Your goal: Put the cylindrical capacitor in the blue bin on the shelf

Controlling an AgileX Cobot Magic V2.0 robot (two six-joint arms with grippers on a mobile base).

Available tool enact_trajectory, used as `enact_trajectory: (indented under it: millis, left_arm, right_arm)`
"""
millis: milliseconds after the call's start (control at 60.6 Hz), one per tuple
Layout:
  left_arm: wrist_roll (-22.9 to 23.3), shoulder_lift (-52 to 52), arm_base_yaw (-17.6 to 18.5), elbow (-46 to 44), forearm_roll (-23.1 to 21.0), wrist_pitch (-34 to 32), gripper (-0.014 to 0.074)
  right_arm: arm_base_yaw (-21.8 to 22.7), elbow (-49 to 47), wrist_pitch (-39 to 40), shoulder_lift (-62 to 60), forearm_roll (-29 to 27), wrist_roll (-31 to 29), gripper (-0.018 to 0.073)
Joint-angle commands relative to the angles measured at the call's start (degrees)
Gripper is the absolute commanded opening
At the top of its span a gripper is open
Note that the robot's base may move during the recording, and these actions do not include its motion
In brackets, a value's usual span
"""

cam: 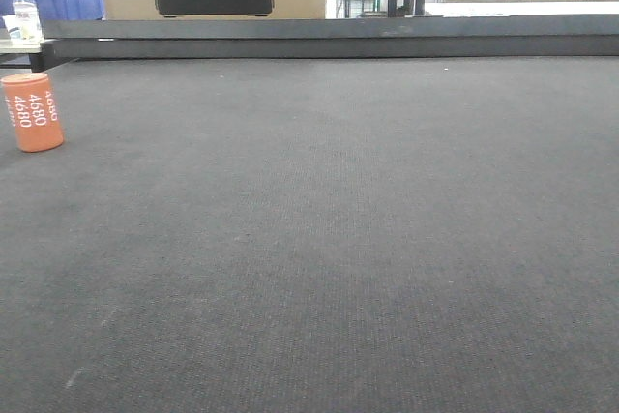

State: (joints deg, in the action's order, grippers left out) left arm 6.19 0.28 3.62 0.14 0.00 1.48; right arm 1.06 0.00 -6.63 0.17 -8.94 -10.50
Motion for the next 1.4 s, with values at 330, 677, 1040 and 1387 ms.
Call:
enact_trajectory:
  millis: [330, 677, 1040, 1387]
  left_arm:
    - [0.04, -0.28, 0.36, -0.14, 0.0, -0.97, -0.0111]
    - [0.04, -0.28, 0.36, -0.14, 0.0, -4.47, -0.0111]
    - [0.04, -0.28, 0.36, -5.73, 3.66, -3.96, -0.0111]
    - [0.04, 15.52, 1.33, -33.24, 14.07, 20.21, 0.0148]
  right_arm:
    - [-0.1, 0.0, 1.17, -0.17, 0.27, 0.06, -0.0153]
    - [-0.1, 0.0, 5.96, -0.17, 0.27, 0.06, -0.0153]
    - [-0.1, -2.06, 13.18, -0.17, -6.44, 0.06, -0.0153]
    - [-0.1, -32.91, -9.15, 10.52, -6.71, 0.06, -0.0104]
